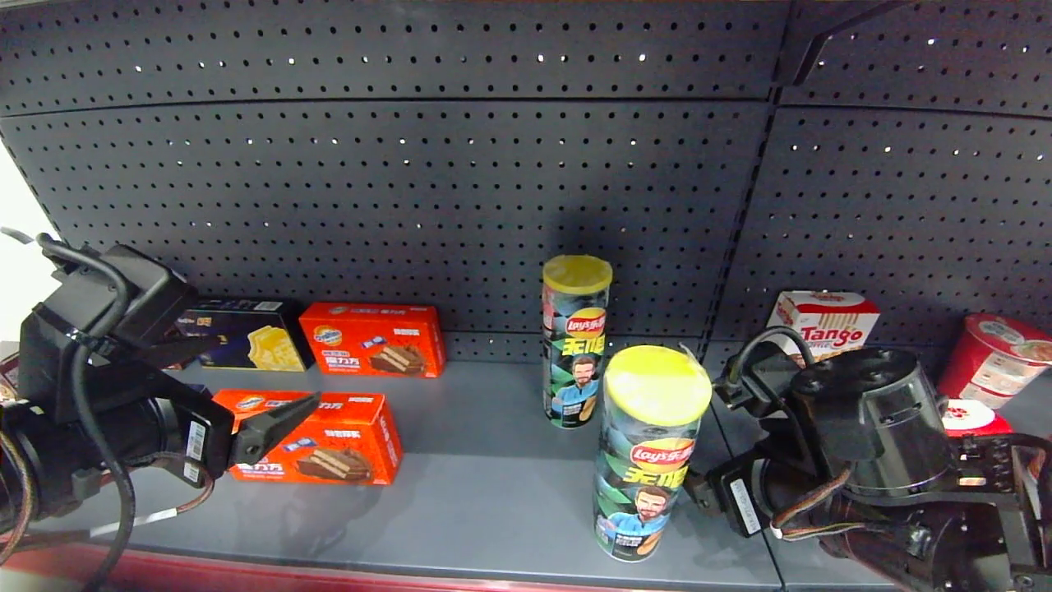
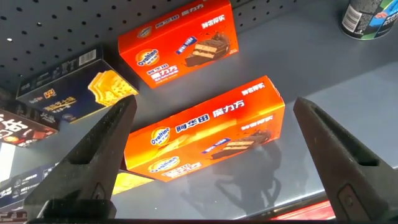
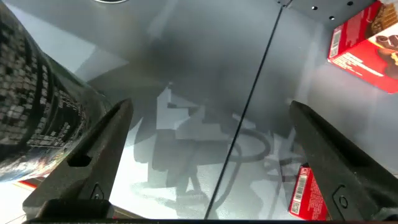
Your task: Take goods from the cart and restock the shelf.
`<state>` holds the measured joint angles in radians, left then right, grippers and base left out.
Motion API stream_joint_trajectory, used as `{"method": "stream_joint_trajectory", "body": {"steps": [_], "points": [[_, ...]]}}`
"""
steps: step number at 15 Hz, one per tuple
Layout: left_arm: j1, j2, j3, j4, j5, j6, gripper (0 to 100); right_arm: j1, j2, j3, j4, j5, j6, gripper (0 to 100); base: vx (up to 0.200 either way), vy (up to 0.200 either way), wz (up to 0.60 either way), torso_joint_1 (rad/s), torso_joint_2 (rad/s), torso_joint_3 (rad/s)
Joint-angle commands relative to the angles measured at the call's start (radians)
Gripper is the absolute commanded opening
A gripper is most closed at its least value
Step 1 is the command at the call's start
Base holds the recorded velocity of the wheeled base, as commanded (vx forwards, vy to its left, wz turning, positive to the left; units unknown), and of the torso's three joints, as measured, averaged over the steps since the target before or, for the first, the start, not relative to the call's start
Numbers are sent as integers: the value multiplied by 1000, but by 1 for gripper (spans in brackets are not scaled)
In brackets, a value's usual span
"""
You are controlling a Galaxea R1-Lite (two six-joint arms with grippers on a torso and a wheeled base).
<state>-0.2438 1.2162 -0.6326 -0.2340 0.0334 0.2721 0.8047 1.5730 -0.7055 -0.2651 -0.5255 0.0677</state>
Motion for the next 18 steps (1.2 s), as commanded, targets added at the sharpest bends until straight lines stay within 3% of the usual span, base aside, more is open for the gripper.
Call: {"method": "stream_joint_trajectory", "body": {"steps": [1,10,18], "points": [[0,3,1,-1,2,-1,100,10,10,0,0,1,0,100,0,0,0,0,0,0],[0,-3,34,-2,0,1,100,8,-77,104,-2,1,1,100,0,0,0,0,0,0],[8,-6,37,-2,0,1,100,42,-77,74,-32,16,3,100,0,0,0,0,0,0]]}}
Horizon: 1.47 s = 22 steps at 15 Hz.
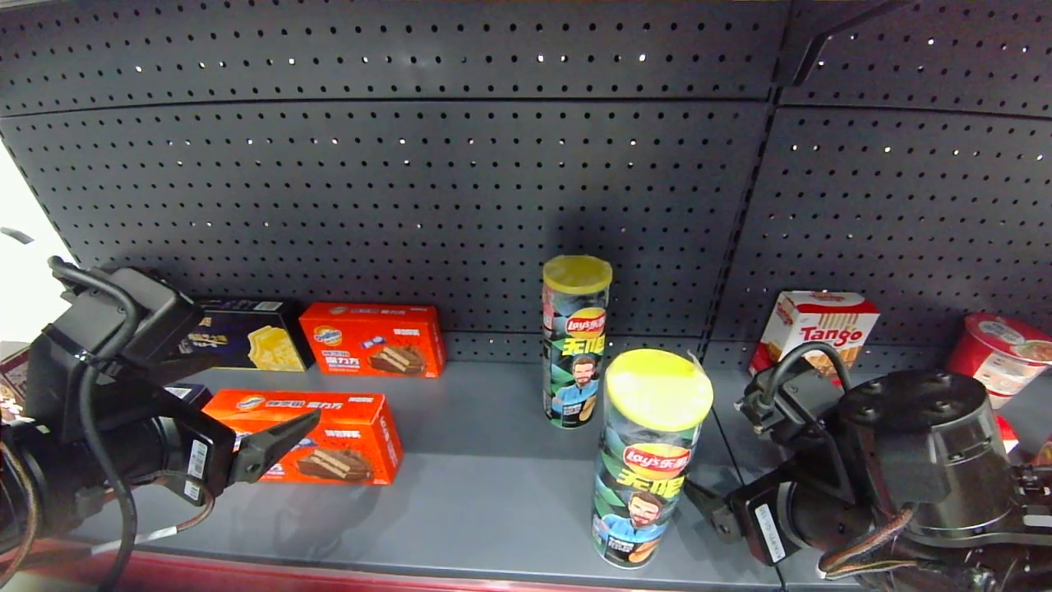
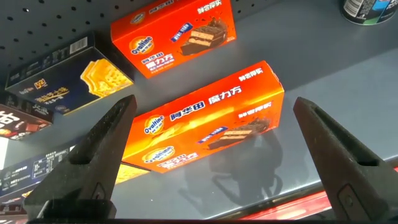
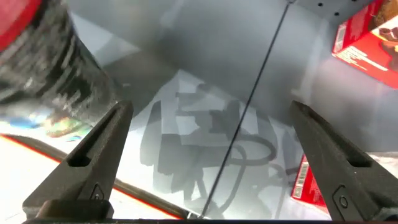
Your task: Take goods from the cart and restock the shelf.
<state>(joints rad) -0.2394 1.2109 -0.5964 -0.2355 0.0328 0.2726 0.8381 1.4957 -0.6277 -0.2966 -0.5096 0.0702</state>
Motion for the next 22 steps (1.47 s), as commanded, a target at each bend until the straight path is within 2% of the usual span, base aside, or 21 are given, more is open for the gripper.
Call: {"method": "stream_joint_trajectory", "body": {"steps": [1,22], "points": [[5,-1,0,-1,-1,0,100,13,0,-4,-1,0,0,100,0,0,0,0,0,0],[23,-7,33,-28,-4,0,100,64,110,-95,-19,16,-1,100,0,0,0,0,0,0]]}}
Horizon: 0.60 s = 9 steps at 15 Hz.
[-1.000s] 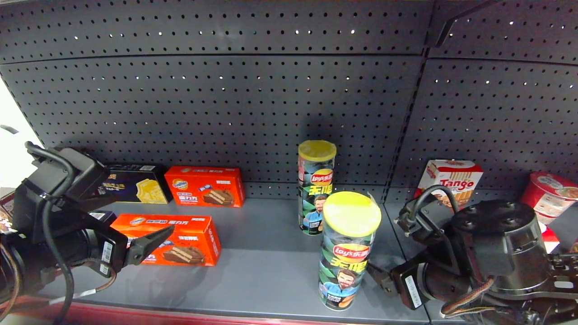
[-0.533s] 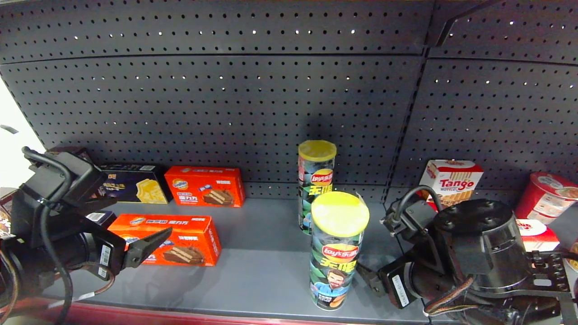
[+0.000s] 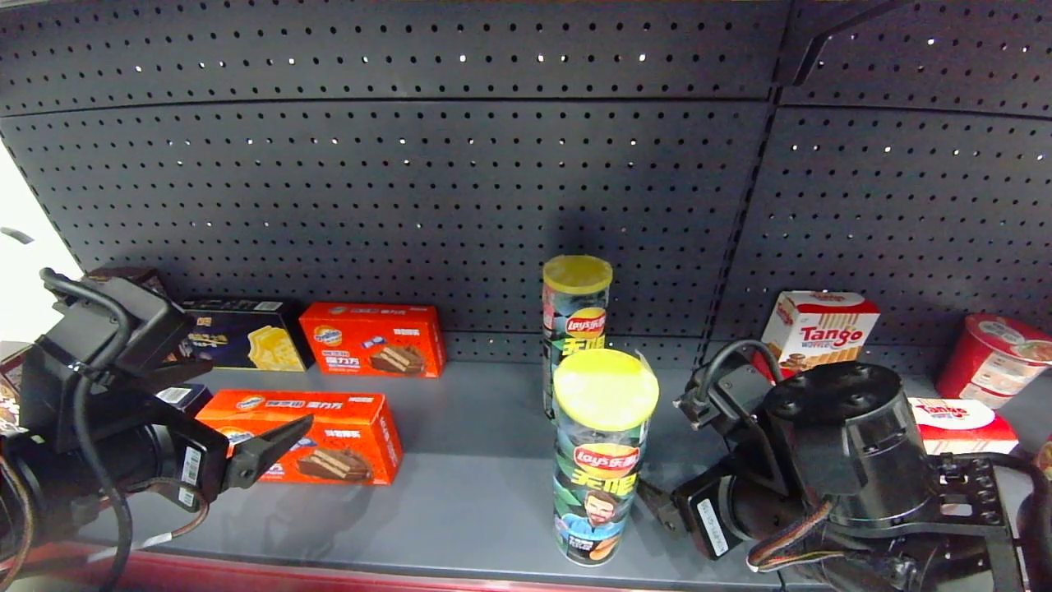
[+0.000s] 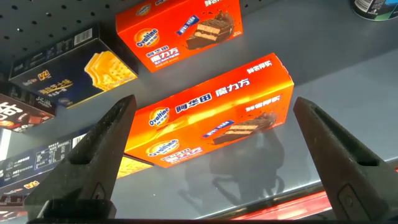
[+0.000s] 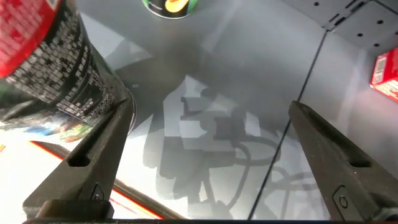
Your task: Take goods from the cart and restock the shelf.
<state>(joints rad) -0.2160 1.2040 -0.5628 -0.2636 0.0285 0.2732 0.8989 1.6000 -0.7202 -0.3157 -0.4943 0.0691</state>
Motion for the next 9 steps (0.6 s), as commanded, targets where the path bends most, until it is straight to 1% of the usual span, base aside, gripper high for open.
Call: {"method": "stream_joint_trajectory", "body": {"steps": [1,9], "points": [[0,2,0,0,1,0,100,5,8,-5,0,0,0,100,0,0,0,0,0,0],[0,2,1,0,-1,0,100,5,21,-15,0,0,0,100,0,0,0,0,0,0]]}}
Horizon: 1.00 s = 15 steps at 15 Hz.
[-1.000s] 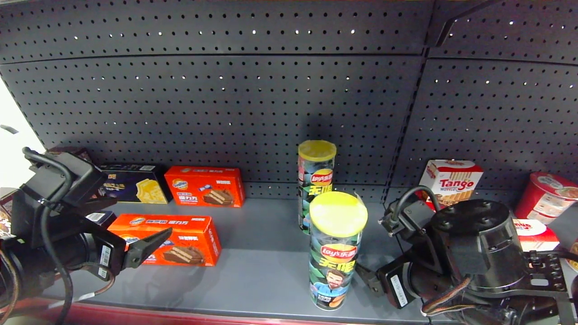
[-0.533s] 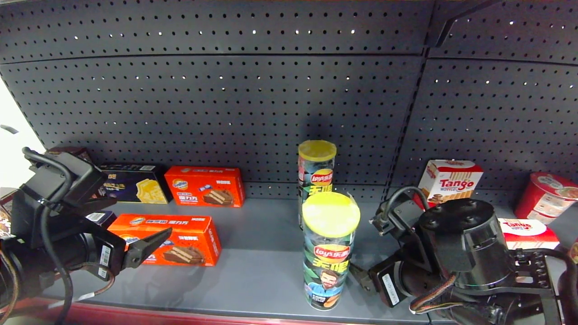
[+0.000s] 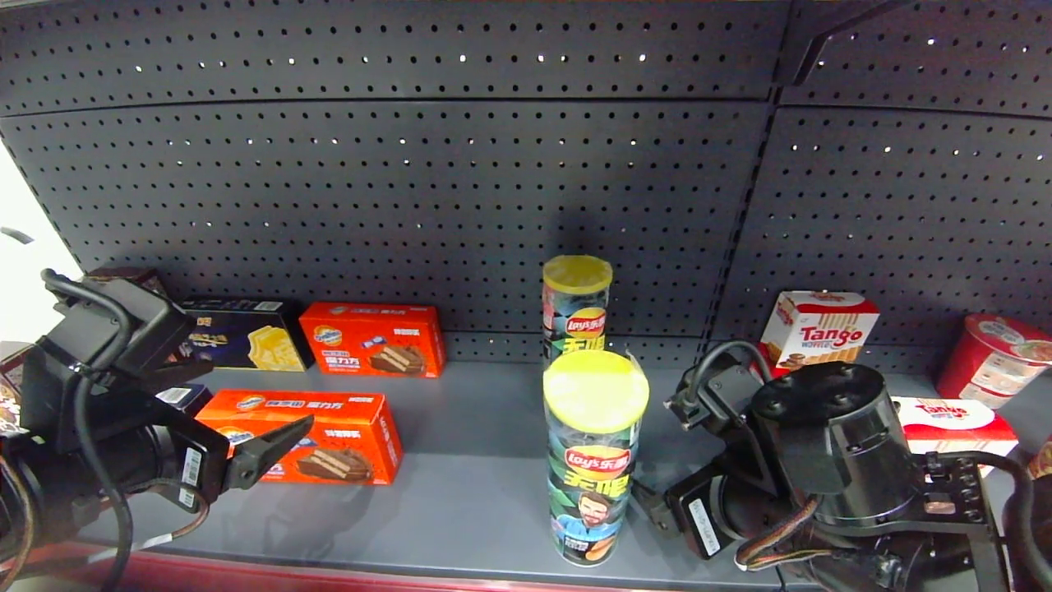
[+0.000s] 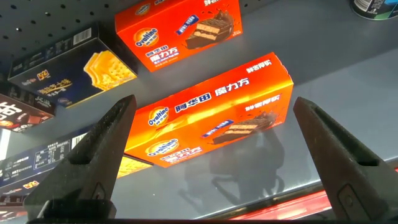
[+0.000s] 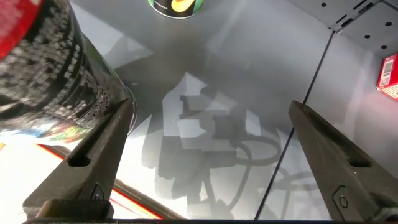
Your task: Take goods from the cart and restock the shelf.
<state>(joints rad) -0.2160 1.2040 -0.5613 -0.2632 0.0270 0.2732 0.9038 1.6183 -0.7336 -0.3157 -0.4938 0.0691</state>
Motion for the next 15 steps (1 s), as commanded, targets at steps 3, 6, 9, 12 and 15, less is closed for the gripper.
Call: {"method": "stream_joint_trajectory", "body": {"steps": [3,6,9,12,15], "points": [[0,3,0,-1,1,0,100,0,6,-3,-2,0,0,100,0,0,0,0,0,0],[0,3,0,-1,1,0,100,0,3,5,0,0,0,100,0,0,0,0,0,0],[0,2,8,-1,1,0,100,-5,-28,49,0,0,1,100,0,0,0,0,0,0],[0,-3,15,-1,1,0,100,-5,-60,88,0,1,0,100,0,0,0,0,0,0],[0,-3,15,-1,1,0,100,-2,-44,60,0,4,0,100,0,0,0,0,0,0]]}}
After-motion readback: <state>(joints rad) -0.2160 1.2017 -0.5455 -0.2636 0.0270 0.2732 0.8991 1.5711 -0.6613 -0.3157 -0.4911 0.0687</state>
